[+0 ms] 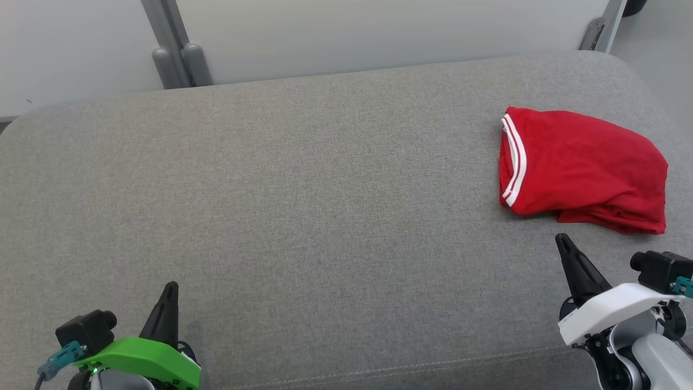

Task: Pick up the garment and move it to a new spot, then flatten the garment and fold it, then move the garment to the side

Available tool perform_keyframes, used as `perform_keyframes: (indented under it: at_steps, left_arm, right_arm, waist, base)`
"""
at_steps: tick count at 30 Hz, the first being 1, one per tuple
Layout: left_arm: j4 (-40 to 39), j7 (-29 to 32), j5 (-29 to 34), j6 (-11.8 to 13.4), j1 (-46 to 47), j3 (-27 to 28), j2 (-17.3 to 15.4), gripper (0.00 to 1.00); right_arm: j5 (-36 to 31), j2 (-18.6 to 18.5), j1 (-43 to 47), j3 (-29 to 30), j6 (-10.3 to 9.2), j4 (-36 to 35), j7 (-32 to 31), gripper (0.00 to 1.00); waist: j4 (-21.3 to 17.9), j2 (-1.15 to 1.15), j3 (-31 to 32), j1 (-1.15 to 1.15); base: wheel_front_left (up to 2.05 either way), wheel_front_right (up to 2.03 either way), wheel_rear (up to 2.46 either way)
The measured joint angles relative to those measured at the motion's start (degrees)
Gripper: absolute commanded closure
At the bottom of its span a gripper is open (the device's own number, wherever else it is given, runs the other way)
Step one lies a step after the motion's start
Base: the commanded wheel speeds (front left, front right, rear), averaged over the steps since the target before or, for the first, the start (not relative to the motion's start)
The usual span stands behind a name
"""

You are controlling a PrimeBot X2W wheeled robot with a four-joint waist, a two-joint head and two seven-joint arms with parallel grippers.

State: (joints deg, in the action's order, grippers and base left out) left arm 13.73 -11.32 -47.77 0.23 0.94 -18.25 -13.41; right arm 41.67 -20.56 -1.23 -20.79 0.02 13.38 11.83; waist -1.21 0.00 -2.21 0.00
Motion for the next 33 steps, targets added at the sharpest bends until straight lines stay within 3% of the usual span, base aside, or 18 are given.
perform_keyframes:
  at_steps: [33]
  left_arm:
    - [0.4, 6.5, -17.7, -2.6, 0.1, 8.3, 3.8, 1.0]
  right_arm:
    - [20.4, 6.4, -0.1, 10.2, 2.46, 0.4, -6.6, 1.0]
  waist:
    - [0.5, 0.0, 0.8, 0.0]
  base:
    - [0.0, 0.0, 0.0]
